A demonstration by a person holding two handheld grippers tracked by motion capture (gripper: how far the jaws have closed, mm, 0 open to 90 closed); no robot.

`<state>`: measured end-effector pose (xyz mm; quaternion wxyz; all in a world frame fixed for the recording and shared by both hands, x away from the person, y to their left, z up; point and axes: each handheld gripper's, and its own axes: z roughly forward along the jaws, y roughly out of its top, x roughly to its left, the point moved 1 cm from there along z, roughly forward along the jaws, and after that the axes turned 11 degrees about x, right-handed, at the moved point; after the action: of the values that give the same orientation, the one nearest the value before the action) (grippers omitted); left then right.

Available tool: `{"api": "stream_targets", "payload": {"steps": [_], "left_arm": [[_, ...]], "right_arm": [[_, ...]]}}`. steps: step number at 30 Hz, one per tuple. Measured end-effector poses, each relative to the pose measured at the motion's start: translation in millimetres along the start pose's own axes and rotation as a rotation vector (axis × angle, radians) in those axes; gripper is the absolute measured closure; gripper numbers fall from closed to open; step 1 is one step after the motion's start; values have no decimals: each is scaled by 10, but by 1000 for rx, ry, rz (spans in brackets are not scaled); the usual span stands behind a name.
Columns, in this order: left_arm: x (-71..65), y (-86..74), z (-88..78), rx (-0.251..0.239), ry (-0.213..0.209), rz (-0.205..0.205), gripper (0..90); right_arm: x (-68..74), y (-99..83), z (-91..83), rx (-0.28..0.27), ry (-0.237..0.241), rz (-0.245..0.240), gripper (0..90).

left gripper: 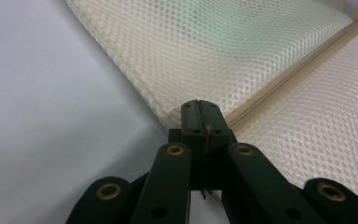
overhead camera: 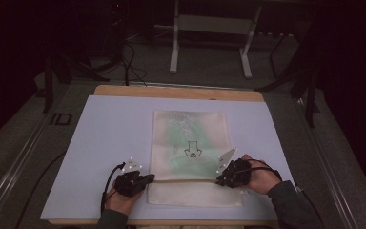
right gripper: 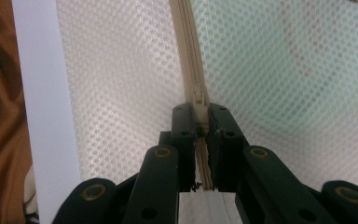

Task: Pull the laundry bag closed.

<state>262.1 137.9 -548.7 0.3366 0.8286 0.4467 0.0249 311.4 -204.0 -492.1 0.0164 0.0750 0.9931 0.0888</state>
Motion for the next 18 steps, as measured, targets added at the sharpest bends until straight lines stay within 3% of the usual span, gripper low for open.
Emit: {"api": "stream_targets", "payload": {"steps": [18], "left_arm": [[1, 0, 1, -2, -1, -3, 895]], "right_arm": [[-31, -209, 36, 15, 16, 39, 822]]}}
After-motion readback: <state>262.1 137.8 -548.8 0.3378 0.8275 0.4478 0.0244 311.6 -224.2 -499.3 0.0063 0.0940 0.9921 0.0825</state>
